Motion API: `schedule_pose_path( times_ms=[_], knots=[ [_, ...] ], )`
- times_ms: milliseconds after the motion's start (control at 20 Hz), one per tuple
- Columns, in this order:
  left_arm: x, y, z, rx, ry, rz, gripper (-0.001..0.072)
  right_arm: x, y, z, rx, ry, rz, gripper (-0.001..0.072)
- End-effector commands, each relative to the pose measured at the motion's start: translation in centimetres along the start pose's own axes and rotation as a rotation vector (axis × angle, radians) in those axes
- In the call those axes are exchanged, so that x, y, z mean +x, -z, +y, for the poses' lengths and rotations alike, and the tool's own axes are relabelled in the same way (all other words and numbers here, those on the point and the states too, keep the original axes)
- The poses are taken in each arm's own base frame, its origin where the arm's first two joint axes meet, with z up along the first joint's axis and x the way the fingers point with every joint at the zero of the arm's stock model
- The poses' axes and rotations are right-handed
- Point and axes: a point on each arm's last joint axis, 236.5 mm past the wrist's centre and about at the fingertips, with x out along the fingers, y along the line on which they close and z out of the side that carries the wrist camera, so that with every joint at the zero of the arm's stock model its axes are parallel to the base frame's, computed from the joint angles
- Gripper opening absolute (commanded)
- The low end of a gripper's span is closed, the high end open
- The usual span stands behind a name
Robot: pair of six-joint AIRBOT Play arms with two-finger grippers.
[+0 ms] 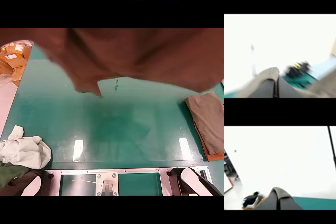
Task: Fold the shirts.
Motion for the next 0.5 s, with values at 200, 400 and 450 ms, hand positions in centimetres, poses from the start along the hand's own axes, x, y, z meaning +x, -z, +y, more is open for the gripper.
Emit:
schedule_pose_path(
  times_ms=[200,400,450],
  knots=[
    [0.2,4.7,6.6,-0.028,-0.239,0.151,0.0029,-0.7,1.3,-5.1,0.049,0.185,0.018,0.0014],
    [8.6,21.1,12.6,-0.317,-0.175,0.483,0.0029,3.6,12.6,-14.7,0.255,0.193,0.252,0.0014],
    [10.2,25.6,13.7,-0.38,-0.155,0.558,0.0029,4.9,16.9,-17.5,0.304,0.218,0.321,0.0014]
  ],
)
